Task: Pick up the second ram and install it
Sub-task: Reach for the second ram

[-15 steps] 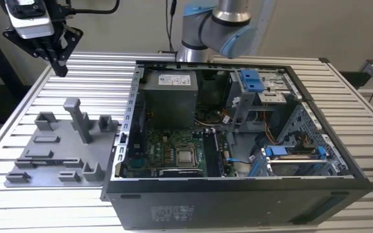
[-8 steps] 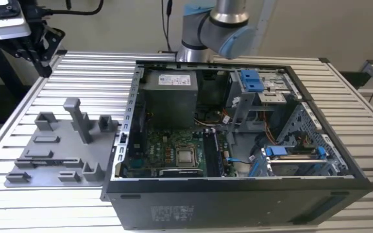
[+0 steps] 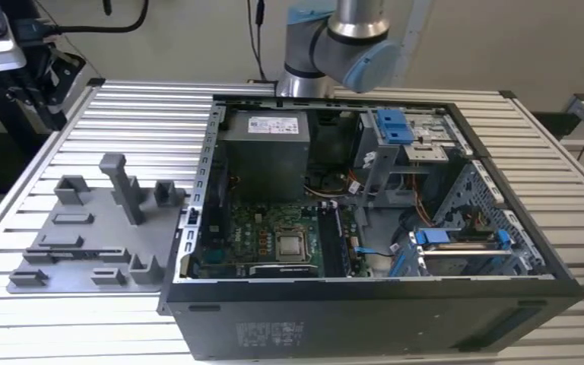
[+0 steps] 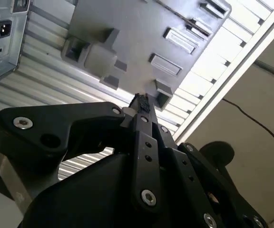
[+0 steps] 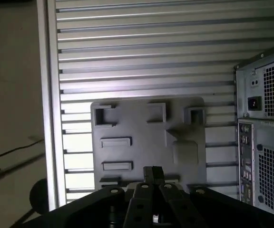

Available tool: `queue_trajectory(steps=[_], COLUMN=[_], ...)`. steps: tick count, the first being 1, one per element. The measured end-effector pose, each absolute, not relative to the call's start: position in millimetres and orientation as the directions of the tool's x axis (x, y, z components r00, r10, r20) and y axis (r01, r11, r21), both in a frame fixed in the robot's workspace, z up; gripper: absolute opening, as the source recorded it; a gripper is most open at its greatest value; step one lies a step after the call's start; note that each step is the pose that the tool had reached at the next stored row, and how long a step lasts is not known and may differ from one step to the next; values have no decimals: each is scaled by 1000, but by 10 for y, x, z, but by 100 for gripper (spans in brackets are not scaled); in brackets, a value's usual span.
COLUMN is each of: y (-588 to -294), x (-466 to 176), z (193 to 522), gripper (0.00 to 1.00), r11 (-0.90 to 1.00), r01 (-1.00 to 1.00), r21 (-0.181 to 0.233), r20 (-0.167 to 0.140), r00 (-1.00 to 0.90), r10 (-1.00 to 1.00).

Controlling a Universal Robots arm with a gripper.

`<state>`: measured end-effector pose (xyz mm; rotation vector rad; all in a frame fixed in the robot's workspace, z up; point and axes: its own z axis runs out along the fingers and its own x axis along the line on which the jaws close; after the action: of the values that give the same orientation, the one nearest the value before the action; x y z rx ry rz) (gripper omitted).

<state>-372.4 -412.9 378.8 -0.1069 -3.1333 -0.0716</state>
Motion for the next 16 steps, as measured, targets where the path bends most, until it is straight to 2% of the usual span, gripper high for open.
queue_trajectory(steps=[16], y=[-4613], x=[-3762], z=[3692], gripper=[11], r11=[997], r01=[69], r21=[44], r20=[27], r00=[-997], r10=[67])
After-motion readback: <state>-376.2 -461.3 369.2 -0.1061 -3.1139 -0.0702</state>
